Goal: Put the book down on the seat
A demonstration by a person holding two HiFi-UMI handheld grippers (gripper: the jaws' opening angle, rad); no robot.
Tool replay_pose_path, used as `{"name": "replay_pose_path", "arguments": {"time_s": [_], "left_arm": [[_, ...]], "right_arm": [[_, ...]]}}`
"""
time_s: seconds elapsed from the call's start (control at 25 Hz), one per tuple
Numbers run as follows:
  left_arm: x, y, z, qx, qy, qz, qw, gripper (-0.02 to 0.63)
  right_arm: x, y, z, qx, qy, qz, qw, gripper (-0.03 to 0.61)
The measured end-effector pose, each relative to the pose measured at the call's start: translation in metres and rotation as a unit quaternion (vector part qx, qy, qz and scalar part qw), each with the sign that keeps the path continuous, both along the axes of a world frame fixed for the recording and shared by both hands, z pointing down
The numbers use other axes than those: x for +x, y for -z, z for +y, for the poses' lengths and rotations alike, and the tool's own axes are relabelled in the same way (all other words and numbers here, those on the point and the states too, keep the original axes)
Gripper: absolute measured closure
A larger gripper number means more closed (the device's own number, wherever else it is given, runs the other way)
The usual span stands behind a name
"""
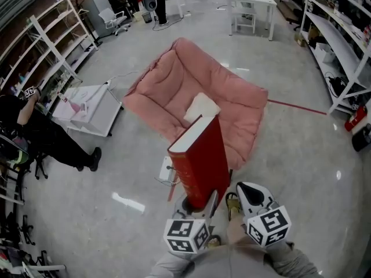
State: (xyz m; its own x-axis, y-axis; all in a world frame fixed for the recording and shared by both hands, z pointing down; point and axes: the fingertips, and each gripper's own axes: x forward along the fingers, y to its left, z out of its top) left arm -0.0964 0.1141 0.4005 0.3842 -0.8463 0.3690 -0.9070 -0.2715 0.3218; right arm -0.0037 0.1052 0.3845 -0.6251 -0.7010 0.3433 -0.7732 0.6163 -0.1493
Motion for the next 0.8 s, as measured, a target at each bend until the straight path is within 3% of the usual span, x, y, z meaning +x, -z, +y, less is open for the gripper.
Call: {"name": "replay_pose_path", "arguments": {"time_s": [0.8], "left_arm": [[0.054, -0.002, -0.136, -0.033, 0.024, 0.008, 0.9991, 0.377]], "right_arm": [[0.056, 0.008, -0.147, -0.018, 0.031, 0.001, 0.999, 0.574]]}}
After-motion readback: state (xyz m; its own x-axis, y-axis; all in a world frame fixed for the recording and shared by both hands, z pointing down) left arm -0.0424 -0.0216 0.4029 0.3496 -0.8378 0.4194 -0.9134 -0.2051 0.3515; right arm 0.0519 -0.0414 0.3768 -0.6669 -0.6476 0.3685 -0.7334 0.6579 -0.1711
